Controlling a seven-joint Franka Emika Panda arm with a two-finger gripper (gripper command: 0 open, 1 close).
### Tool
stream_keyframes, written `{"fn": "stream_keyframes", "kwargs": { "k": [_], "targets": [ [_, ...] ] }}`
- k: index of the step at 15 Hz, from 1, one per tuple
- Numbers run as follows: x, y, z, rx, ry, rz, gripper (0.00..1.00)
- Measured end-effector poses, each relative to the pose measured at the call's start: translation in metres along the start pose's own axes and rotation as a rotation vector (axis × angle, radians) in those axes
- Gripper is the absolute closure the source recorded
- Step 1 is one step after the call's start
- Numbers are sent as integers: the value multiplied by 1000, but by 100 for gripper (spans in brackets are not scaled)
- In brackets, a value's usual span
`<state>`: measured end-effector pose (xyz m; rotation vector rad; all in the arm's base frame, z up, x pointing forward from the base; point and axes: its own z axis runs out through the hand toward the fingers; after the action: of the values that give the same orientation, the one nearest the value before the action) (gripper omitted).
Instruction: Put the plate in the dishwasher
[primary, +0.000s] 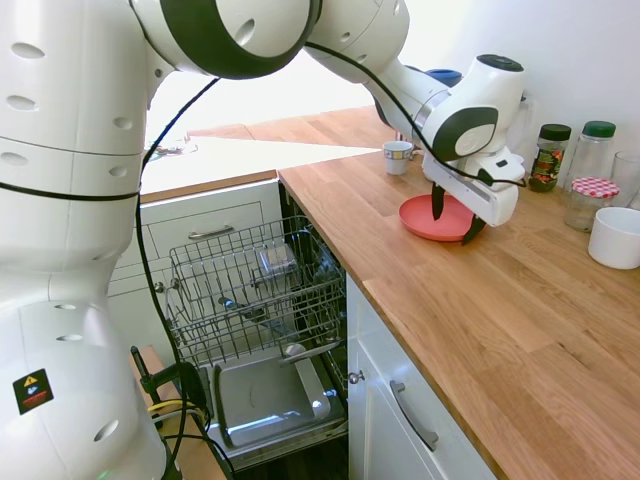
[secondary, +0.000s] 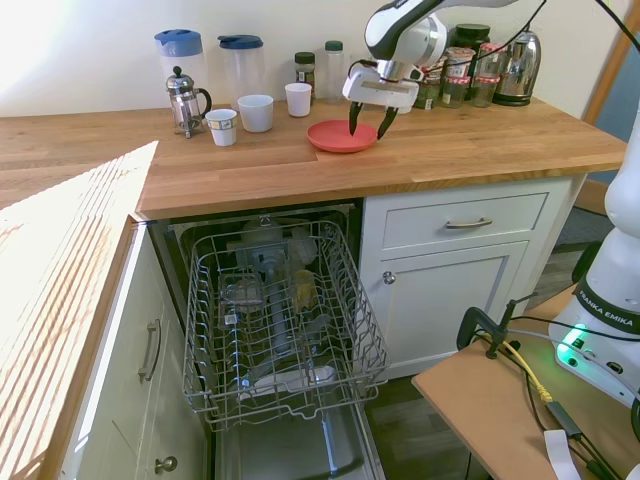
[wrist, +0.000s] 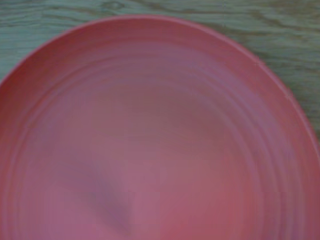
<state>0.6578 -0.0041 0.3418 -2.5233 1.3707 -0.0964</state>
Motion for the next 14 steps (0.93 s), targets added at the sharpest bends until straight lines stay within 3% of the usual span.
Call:
{"fn": "stream_keyframes", "kwargs": {
  "k": [14],
  "targets": [
    [-1,-1,12,58,-27,28,100]
  ]
}}
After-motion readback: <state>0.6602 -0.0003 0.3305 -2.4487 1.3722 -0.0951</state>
